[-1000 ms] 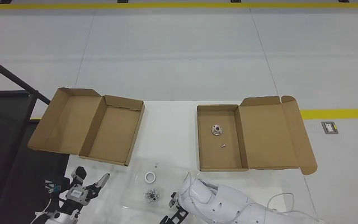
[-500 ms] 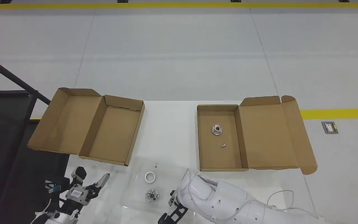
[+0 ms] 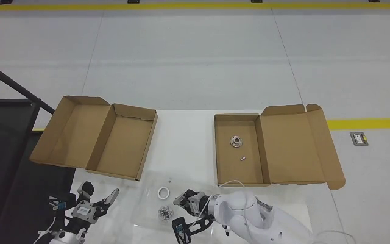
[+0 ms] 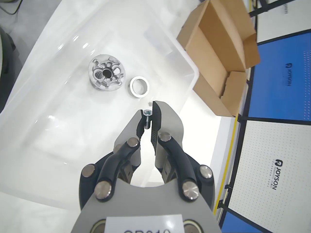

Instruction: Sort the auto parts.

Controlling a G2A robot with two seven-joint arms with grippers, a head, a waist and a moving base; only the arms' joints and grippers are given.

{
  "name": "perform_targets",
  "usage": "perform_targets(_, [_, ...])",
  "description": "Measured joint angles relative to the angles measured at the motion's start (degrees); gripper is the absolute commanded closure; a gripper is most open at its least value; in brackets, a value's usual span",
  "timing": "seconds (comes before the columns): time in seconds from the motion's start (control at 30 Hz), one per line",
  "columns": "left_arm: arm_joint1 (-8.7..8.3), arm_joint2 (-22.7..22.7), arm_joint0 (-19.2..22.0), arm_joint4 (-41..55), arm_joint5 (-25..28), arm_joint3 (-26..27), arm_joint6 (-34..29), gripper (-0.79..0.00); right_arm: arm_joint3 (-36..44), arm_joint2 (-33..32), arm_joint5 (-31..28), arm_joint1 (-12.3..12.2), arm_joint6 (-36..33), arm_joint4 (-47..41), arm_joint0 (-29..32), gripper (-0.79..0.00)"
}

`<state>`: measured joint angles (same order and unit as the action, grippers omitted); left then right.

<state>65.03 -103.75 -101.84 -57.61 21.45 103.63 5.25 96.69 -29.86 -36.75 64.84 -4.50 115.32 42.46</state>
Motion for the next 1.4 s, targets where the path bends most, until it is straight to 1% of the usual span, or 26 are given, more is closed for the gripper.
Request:
perform_targets(0.07, [0.00, 0.00, 0.00, 0.00, 0.00, 0.00, 0.00, -0.785, -0.15, 0.32, -0.38, 0.12, -1.35, -0.32, -0.37, 0.000])
perform_targets(0.2, [0.00, 0.00, 0.00, 0.00, 0.00, 0.00, 0.00, -0.785, -0.16, 0.32, -0.40, 0.12, -1.50, -0.32, -0.37, 0.000])
perform_targets(0.3, [0.00, 0.00, 0.00, 0.00, 0.00, 0.00, 0.00, -0.785, -0.23, -0.47, 1.53, 0.36, -3.34, -1.16, 0.70, 0.000])
perform_targets(0.4, [0.00, 0.00, 0.00, 0.00, 0.00, 0.00, 0.00, -0.785, -0.52, -4.40, 9.44, 1.15, -11.32, -7.65, 3.13, 0.000])
perform_targets(0.43, [0.00, 0.00, 0.00, 0.00, 0.00, 0.00, 0.00, -0.785, -0.36, -6.40, 14.24, 1.50, -15.22, -10.74, 4.22, 0.000])
perform_targets(0.47, [0.00, 0.00, 0.00, 0.00, 0.00, 0.00, 0.00, -0.785, -0.21, -7.89, 18.06, 1.71, -17.55, -12.74, 5.02, 0.000])
perform_targets(0.53, [0.00, 0.00, 0.00, 0.00, 0.00, 0.00, 0.00, -0.785, -1.36, -11.59, 26.38, 1.89, -21.26, -16.57, 6.61, 0.000])
perform_targets(0.63, [0.00, 0.00, 0.00, 0.00, 0.00, 0.00, 0.00, -0.785, -4.45, -15.72, 34.29, 2.32, -26.15, -21.27, 7.28, 0.000])
perform_targets(0.7, [0.00, 0.00, 0.00, 0.00, 0.00, 0.00, 0.00, -0.785, -7.45, -17.39, 35.91, 2.70, -28.78, -24.22, 6.32, 0.000])
perform_targets(0.83, [0.00, 0.00, 0.00, 0.00, 0.00, 0.00, 0.00, -0.785, -16.00, -19.43, 38.28, 3.98, -33.69, -30.30, 2.98, 0.000])
perform_targets(0.9, [0.00, 0.00, 0.00, 0.00, 0.00, 0.00, 0.00, -0.785, -19.73, -19.80, 38.48, 4.52, -34.59, -32.78, 1.73, 0.000])
perform_targets(1.03, [0.00, 0.00, 0.00, 0.00, 0.00, 0.00, 0.00, -0.785, -26.95, -19.84, 36.22, 5.61, -34.01, -36.87, -0.99, 0.000])
perform_targets(1.1, [0.00, 0.00, 0.00, 0.00, 0.00, 0.00, 0.00, -0.785, -28.90, -19.62, 36.23, 6.05, -33.99, -37.62, -1.70, 0.000])
perform_targets(1.13, [0.00, 0.00, 0.00, 0.00, 0.00, 0.00, 0.00, -0.785, -29.75, -19.47, 36.15, 6.31, -34.07, -38.03, -2.10, -0.046])
perform_targets(1.17, [0.00, 0.00, 0.00, 0.00, 0.00, 0.00, 0.00, -0.785, -30.27, -19.38, 35.93, 6.49, -34.14, -38.25, -2.38, -0.231])
perform_targets(1.2, [0.00, 0.00, 0.00, 0.00, 0.00, 0.00, 0.00, -0.785, -30.74, -19.30, 35.75, 6.64, -34.26, -38.33, -2.64, -0.354])
perform_targets(1.23, [0.00, 0.00, 0.00, 0.00, 0.00, 0.00, 0.00, -0.785, -31.24, -19.22, 35.68, 6.82, -34.51, -38.27, -2.96, -0.431])
perform_targets(1.33, [0.00, 0.00, 0.00, 0.00, 0.00, 0.00, 0.00, -0.785, -31.66, -19.19, 36.44, 7.19, -34.55, -37.86, -3.21, -0.727])
perform_targets(1.37, [0.00, 0.00, 0.00, 0.00, 0.00, 0.00, 0.00, -0.785, -31.53, -19.27, 36.77, 7.26, -34.41, -37.67, -3.09, -0.785])
perform_targets(1.4, [0.00, 0.00, 0.00, 0.00, 0.00, 0.00, 0.00, -0.785, -31.29, -19.40, 37.09, 7.29, -34.25, -37.45, -2.91, -0.785])
